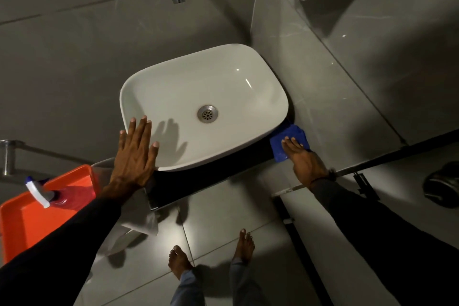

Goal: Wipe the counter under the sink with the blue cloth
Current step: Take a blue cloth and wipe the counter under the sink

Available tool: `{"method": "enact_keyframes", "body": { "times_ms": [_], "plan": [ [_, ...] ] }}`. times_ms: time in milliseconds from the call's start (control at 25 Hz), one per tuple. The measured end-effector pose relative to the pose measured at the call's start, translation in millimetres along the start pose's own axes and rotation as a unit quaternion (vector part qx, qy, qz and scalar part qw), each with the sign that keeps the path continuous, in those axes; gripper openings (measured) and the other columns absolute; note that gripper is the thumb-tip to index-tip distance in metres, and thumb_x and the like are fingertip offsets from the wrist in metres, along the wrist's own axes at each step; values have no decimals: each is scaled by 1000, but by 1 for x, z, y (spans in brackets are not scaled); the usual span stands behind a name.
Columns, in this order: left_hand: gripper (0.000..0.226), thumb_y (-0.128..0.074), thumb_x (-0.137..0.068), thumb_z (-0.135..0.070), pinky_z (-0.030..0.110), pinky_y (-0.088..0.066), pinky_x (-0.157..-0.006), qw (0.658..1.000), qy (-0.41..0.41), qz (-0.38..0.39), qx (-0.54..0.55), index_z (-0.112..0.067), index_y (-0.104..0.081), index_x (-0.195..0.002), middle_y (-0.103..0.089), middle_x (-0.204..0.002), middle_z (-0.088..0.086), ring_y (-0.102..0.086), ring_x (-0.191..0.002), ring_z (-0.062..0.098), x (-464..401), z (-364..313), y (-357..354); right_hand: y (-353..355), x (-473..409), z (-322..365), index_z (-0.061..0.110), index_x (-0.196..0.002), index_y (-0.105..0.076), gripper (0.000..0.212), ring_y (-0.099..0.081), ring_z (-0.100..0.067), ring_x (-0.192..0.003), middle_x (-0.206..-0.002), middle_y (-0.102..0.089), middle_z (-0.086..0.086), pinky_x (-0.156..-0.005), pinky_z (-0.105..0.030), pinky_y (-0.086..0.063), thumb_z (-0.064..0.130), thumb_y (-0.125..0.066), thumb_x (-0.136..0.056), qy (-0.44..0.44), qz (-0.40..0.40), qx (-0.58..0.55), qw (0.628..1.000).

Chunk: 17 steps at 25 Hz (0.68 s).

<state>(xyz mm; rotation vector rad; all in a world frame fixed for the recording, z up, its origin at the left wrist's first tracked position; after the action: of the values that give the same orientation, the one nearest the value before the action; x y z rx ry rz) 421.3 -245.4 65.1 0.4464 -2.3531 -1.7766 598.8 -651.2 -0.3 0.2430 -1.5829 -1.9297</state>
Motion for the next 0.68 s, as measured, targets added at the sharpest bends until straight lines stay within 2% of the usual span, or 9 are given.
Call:
{"method": "enact_keyframes", "body": {
  "times_ms": [200,320,480,560,640,680],
  "plan": [
    [68,-19,-102,-38,56,-8,-128,1000,-3,9,1,-3,-21,-160,-17,-171,13,-7,-160,32,-1,-2,-2,-19,2,14,6,-160,-19,75,-11,-29,-160,-171,-15,-12,-132,-40,-8,-15,-42,-92,-53,4,-13,999],
    [67,-19,-103,-39,55,-7,-129,1000,-1,11,0,-5,-21,-161,-17,-171,11,-6,-160,30,-2,2,-5,-35,12,44,7,-160,-17,75,-10,-30,-160,-171,-13,-11,-132,-39,-6,-13,-42,-93,-52,-4,-11,999],
    [70,-17,-102,-43,55,-6,-129,1000,-13,24,2,-6,-20,-161,-15,-172,9,-4,-160,29,-2,3,-5,-66,31,121,9,-161,-7,71,-2,-31,-160,-172,-4,-11,-132,-39,1,-6,-37,-98,1,-5,-6,1000],
    [72,-17,-101,-45,55,-5,-129,999,-31,28,20,-6,-18,-162,-12,-172,10,-3,-160,29,-3,3,-4,-83,40,176,9,-161,-4,71,1,-31,-160,-172,-1,-10,-128,-32,11,-5,-35,-99,30,-7,-16,999],
    [70,-23,-103,-45,50,0,-129,997,-32,34,69,-9,-12,-163,-5,-173,9,1,-160,27,-1,6,-6,-102,48,228,9,-161,0,71,5,-30,-160,-172,3,-11,-118,-25,24,-5,-33,-99,59,10,-20,998],
    [69,-28,-104,-43,45,2,-128,993,-15,25,111,-11,-10,-163,-2,-173,9,2,-160,26,6,14,-5,-112,52,257,8,-161,1,73,6,-31,-160,-172,4,-12,-117,-26,26,-5,-33,-98,69,22,-15,997]
  ]
}}
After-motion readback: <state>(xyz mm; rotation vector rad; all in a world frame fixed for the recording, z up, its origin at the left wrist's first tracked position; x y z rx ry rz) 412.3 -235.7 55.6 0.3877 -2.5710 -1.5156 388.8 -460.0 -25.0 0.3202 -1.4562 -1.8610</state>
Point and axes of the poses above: each hand's wrist, its own x-axis away from the middle knuckle, its own y-axis out of the back of the hand, z = x × y, the point moved 8 cm from there along -x, towards the middle knuckle
